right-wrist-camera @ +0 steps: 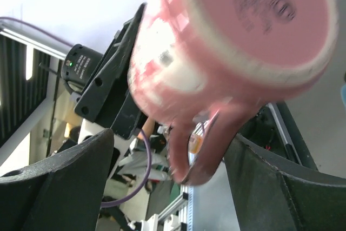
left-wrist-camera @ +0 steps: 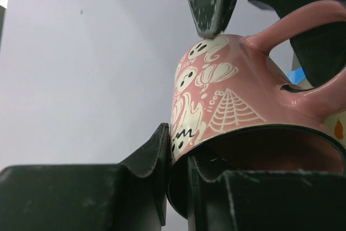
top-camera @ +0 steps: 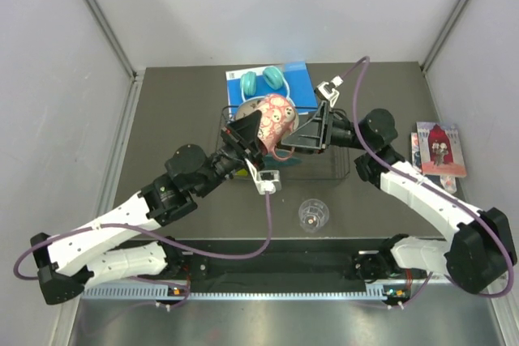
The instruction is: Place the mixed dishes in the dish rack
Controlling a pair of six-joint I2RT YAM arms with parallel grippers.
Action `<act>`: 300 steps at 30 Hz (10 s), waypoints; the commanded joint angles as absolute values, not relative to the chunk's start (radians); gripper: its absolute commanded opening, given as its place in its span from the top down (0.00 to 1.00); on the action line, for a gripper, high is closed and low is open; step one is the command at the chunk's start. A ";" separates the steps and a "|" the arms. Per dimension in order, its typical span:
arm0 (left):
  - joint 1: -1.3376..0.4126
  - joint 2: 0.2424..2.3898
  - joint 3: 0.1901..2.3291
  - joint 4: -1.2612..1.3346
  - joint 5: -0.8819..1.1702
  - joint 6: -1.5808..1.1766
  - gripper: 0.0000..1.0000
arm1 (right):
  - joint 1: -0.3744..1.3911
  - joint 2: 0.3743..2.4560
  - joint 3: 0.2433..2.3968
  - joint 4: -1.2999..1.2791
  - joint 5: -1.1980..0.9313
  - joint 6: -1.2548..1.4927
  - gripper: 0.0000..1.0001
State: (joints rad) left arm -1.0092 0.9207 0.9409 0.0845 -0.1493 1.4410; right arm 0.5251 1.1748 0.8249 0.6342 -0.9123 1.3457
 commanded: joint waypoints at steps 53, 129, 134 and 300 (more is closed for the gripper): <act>-1.124 0.905 0.848 0.431 -0.311 1.473 0.48 | 0.541 1.131 0.928 0.470 -0.967 1.047 1.00; -1.061 0.629 0.919 -0.092 -0.699 1.097 0.01 | 0.495 1.525 0.963 -0.100 0.285 0.245 1.00; -1.062 0.638 0.923 -0.081 -0.693 1.109 0.01 | 0.500 1.568 0.979 -0.161 0.250 0.267 1.00; -0.838 0.946 1.382 -0.695 -0.276 0.109 0.01 | 0.847 1.071 0.617 -0.563 0.097 0.595 1.00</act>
